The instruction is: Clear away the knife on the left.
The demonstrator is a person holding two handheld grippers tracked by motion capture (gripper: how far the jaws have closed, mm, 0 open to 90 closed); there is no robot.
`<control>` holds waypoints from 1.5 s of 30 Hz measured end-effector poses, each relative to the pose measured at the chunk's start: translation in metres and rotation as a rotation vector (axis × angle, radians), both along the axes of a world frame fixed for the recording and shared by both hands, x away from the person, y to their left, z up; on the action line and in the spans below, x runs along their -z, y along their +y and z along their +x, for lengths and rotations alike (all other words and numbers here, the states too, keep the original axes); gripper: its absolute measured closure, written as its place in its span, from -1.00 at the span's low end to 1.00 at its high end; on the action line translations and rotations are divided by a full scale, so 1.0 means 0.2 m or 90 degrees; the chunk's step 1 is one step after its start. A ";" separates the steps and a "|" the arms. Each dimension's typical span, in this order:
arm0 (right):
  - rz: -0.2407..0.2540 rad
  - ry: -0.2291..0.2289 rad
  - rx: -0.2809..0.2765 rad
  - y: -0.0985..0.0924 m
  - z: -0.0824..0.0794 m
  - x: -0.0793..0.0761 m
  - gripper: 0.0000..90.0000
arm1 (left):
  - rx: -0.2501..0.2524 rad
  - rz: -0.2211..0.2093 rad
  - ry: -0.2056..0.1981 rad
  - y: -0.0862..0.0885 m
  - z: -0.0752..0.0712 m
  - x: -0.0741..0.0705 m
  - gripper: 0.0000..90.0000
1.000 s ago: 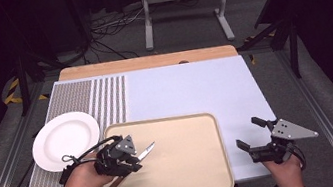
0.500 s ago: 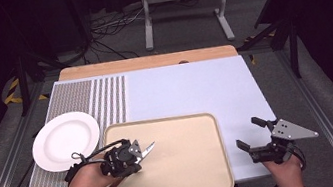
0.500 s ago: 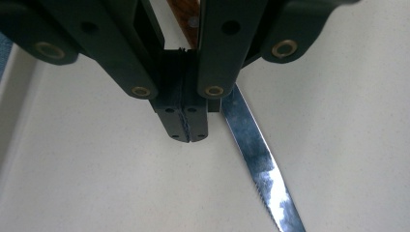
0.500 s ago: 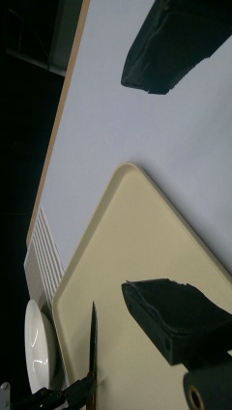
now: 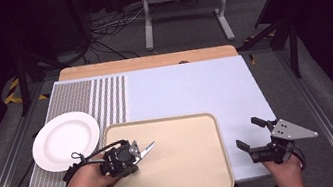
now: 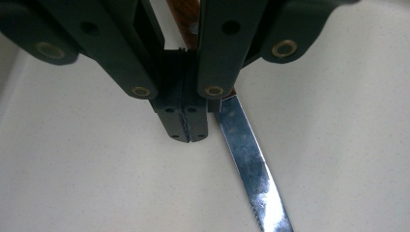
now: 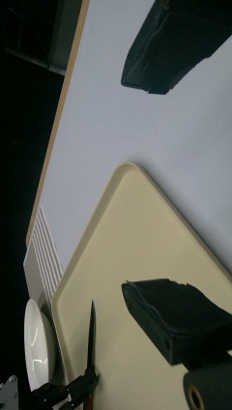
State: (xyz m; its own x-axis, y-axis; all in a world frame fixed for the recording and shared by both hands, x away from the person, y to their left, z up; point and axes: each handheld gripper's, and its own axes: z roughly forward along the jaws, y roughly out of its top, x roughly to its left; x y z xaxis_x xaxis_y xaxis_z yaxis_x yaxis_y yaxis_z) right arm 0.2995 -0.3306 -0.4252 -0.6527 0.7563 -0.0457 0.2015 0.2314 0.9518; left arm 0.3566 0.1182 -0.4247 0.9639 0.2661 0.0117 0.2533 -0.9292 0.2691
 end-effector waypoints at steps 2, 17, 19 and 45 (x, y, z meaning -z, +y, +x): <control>0.001 -0.001 -0.001 0.00 0.00 0.00 -0.87 | -0.004 -0.004 0.001 0.01 0.01 0.00 1.00; -0.002 0.001 0.000 0.00 0.00 0.00 -0.87 | -0.048 -0.002 -0.004 0.07 0.06 0.00 1.00; -0.003 0.001 0.000 0.00 0.00 0.00 -0.87 | -0.052 -0.001 -0.005 0.08 0.07 0.00 1.00; -0.004 0.003 -0.003 0.01 0.00 0.00 -0.87 | -0.122 0.006 0.004 0.19 0.12 0.00 1.00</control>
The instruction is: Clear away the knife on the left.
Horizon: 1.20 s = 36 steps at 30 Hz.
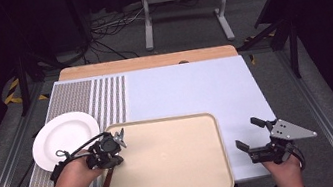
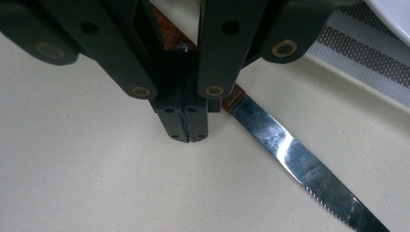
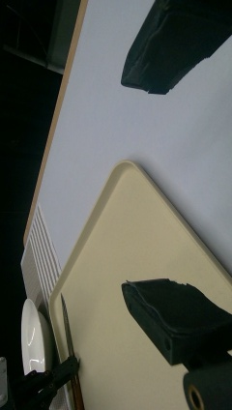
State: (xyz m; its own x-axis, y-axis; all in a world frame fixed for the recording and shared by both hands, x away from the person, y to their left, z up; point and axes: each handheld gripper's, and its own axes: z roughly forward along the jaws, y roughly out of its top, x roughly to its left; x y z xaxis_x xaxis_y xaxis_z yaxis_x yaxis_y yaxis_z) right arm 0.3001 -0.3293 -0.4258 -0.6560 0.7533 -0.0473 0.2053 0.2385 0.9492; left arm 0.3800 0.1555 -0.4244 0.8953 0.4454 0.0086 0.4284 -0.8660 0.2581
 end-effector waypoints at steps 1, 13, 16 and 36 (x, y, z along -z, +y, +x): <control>0.000 0.000 0.000 0.00 0.00 0.00 -0.87 | -0.004 0.001 0.000 0.00 0.00 0.00 1.00; 0.000 0.001 0.000 0.00 0.00 0.00 -0.87 | -0.031 -0.001 0.008 0.05 -0.01 0.00 1.00; 0.000 0.000 0.000 0.00 0.00 0.00 -0.87 | -0.035 0.000 0.010 0.06 -0.02 0.00 1.00; 0.000 0.001 0.000 0.00 0.00 0.00 -0.87 | -0.025 -0.090 0.001 0.08 0.00 -0.08 0.19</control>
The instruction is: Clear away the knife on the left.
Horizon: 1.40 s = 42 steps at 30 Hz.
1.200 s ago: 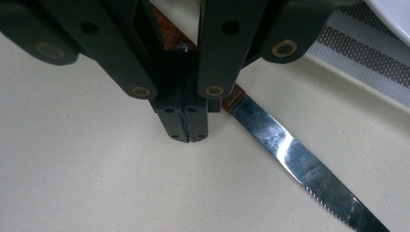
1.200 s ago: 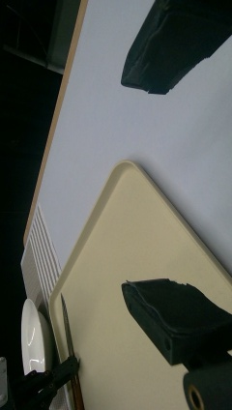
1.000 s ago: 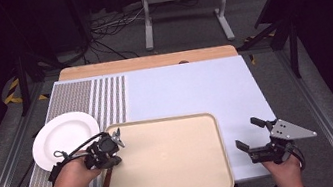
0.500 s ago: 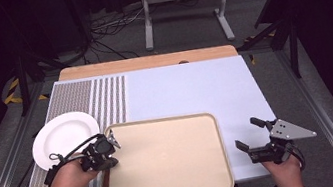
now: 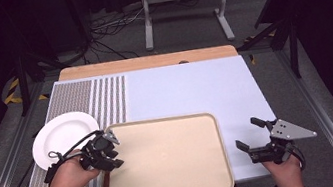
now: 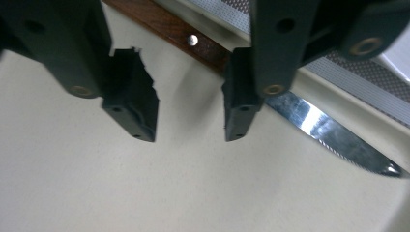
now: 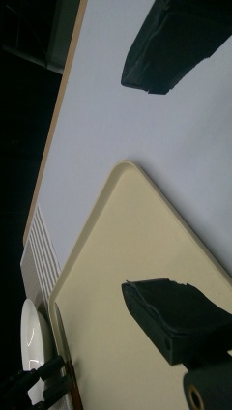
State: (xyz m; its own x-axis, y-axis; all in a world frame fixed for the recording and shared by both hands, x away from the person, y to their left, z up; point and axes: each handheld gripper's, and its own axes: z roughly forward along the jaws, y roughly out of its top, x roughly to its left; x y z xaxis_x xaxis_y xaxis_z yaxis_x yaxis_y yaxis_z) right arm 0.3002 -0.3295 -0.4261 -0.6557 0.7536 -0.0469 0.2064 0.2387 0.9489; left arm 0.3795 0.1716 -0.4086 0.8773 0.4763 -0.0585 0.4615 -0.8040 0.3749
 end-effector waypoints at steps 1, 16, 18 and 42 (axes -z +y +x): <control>-0.001 0.000 0.000 0.00 0.00 0.00 -0.87 | -0.002 -0.014 -0.005 0.01 0.00 -0.02 0.11; 0.002 -0.002 0.001 0.00 0.00 0.00 -0.87 | -0.005 -0.113 -0.066 0.07 -0.04 -0.16 -0.64; -0.001 -0.001 0.001 0.00 -0.01 0.00 -0.87 | -0.007 -0.131 -0.082 0.10 -0.05 -0.18 -0.73; 0.003 -0.010 0.006 -0.01 -0.01 0.00 -0.87 | -0.044 -0.397 -0.246 0.44 -0.22 -0.15 -0.96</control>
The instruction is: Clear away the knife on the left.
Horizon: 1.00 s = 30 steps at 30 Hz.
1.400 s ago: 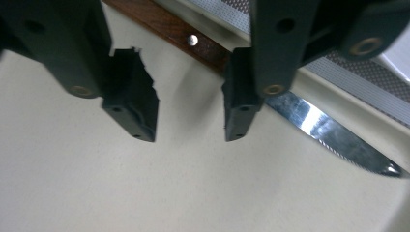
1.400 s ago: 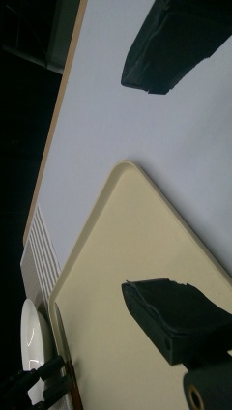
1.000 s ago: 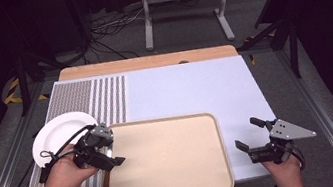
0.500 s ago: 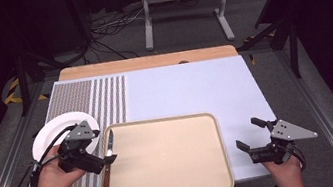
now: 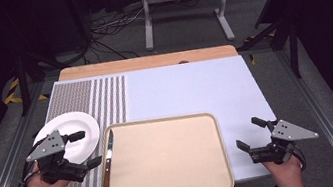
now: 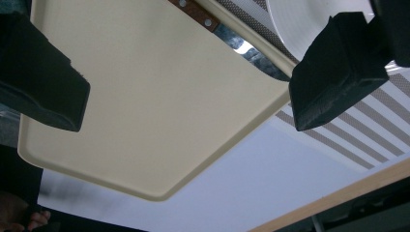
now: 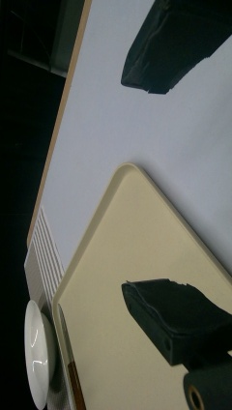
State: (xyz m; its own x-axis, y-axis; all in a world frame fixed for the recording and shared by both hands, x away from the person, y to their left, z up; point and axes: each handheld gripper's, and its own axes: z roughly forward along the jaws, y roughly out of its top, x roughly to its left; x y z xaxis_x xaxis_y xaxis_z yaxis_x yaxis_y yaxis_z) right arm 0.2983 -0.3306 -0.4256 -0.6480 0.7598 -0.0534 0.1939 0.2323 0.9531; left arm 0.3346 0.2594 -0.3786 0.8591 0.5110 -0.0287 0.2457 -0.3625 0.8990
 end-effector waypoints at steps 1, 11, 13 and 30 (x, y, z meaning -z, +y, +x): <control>0.000 0.000 0.000 0.00 0.00 0.00 -0.87 | -0.004 -0.002 -0.007 0.01 -0.01 0.01 -0.96; 0.009 -0.015 -0.007 0.00 -0.01 -0.01 -0.89 | -0.001 -0.058 -0.012 0.09 -0.04 0.16 -0.96; 0.010 -0.017 -0.007 0.00 -0.01 -0.01 -0.90 | -0.002 -0.062 -0.015 0.10 -0.04 0.18 -0.96; 0.023 -0.034 -0.017 -0.01 -0.02 -0.02 -0.91 | -0.016 -0.082 0.035 0.16 0.00 0.32 -0.96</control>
